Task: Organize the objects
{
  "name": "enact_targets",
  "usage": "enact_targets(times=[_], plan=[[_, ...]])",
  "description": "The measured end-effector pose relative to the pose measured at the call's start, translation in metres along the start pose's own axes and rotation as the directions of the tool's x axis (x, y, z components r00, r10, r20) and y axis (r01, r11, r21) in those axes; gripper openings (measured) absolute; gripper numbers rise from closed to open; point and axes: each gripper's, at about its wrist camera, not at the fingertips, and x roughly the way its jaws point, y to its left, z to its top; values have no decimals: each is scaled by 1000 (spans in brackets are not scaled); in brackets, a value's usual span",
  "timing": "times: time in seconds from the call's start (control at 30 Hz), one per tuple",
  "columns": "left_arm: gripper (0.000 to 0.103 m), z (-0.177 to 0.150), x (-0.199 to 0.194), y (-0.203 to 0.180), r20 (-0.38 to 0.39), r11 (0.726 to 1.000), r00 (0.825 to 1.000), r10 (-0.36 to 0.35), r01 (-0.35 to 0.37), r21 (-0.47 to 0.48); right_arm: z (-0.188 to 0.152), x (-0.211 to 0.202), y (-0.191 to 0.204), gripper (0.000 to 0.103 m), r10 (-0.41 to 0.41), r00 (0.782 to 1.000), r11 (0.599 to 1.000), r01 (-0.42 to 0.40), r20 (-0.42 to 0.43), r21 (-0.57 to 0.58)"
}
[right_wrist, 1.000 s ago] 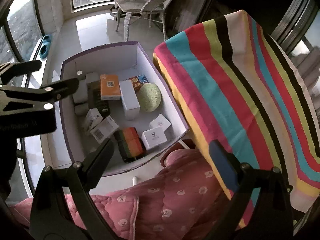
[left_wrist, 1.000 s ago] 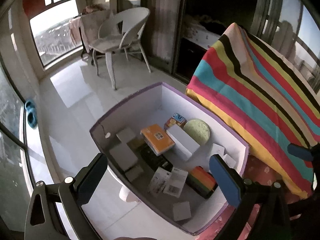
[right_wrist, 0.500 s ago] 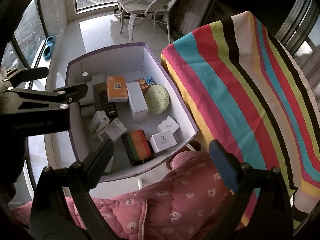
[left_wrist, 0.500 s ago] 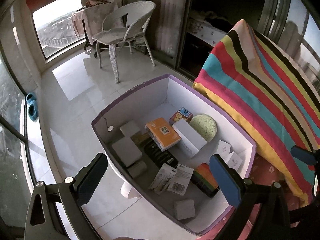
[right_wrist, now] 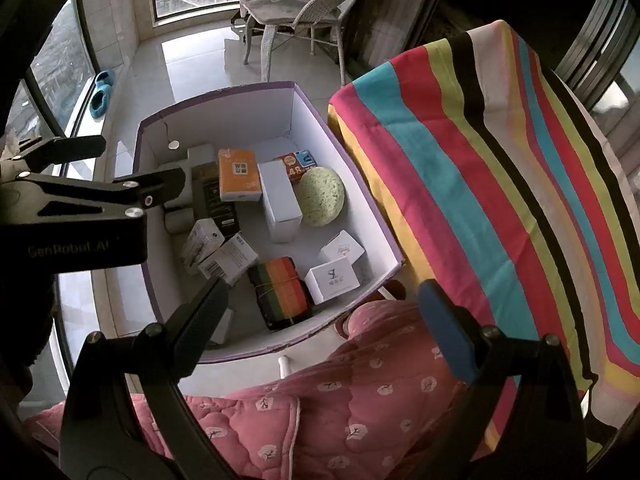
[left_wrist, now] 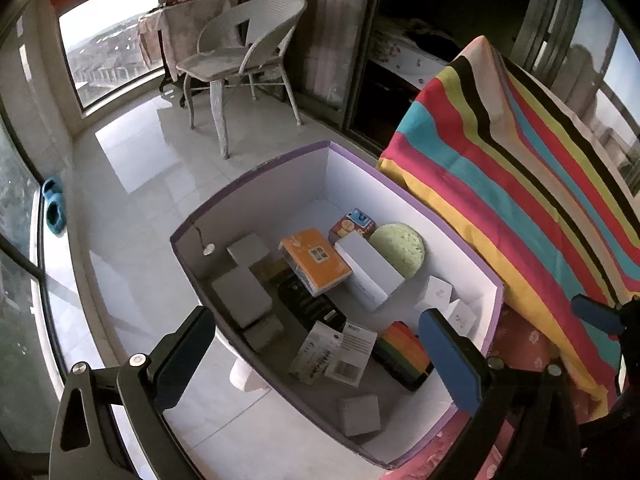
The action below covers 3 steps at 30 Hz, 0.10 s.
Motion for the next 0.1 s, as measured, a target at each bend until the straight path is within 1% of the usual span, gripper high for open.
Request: enact_targets(times=[0.1], plan=[[103,-1,1,-1,7,1000,1000,25,-25,9,0,1,0,97,1,1000,1000,-1,-2,1]])
